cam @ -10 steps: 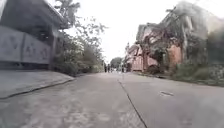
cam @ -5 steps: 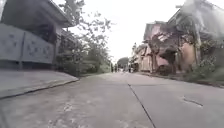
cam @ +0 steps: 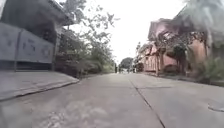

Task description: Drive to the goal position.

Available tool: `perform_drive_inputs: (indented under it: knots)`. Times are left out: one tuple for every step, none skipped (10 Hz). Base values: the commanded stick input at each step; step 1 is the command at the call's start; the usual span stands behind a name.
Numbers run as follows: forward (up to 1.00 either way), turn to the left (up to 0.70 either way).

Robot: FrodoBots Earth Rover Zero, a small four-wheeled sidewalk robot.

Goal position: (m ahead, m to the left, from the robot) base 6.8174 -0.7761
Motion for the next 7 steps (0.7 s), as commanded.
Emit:
perform_drive_inputs:
  knots:
    - [1.0, -0.4]
    - [1.0, -0.2]
    - [1.0, -0.06]
    - [1.0, -0.03]
    - [1.0, 0.0]
    - [1.0, 0.0]
    - [1.0, 0.0]
